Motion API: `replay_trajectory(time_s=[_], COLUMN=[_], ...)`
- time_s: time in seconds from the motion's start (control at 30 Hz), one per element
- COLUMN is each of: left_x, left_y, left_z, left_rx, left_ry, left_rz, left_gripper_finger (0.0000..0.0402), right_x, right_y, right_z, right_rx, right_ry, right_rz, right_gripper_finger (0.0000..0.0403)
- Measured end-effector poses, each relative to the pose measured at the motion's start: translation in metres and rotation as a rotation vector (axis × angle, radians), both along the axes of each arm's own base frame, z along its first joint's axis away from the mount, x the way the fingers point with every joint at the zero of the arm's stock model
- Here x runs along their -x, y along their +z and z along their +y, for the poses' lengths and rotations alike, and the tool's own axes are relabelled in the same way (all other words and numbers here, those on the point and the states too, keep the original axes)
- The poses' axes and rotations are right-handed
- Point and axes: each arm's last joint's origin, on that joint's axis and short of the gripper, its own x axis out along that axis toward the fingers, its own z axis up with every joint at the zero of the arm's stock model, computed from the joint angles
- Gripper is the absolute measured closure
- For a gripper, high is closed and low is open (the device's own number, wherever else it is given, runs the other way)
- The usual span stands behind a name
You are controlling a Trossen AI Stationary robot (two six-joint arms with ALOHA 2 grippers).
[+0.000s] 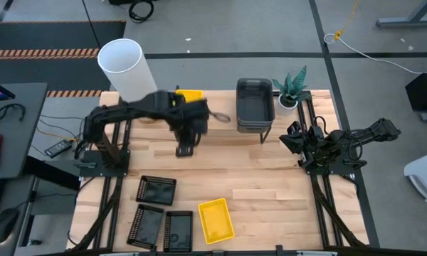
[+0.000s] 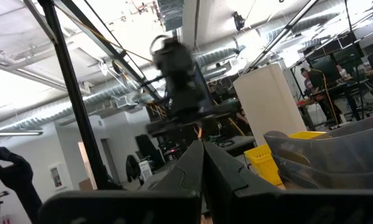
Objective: Stack baskets on shelf by color
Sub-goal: Stack the yellow bin on top of the yellow bin on the shelf
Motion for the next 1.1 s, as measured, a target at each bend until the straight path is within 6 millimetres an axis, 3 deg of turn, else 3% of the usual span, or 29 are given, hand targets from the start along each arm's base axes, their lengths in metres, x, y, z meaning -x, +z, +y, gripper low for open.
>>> replay_trajectory(time_s=[0.27,0.53,0.83,1.1], left_x=[-0.010,-0.023,-0.067,-0.096], left_y=[0.001,-0.011,-0.072,-0.131], left_z=[-0.075,-0.121,-0.151,-0.163], left_rx=[0.016,0.072,0.010,0.174], left_ry=[-0.146,-0.075,-0.154,-0.257], left_rz=[-0.095,-0.133,-0.073,0.054], left_gripper_finger=[0.0229,0.0240,0.0257,0.0260], right_x=[0.000,0.000,0.000,0.000], right_y=[0.000,0.000,0.000,0.000], right_z=[0.000,0.000,0.000,0.000], right_rx=[0.000,0.000,0.001,0.001], right_ry=[0.000,0.000,0.000,0.000], right_rz=[0.001,-0.001,0.003,0.004], right_gripper_finger=[0.0386,0.0386,0.0386,0.0386])
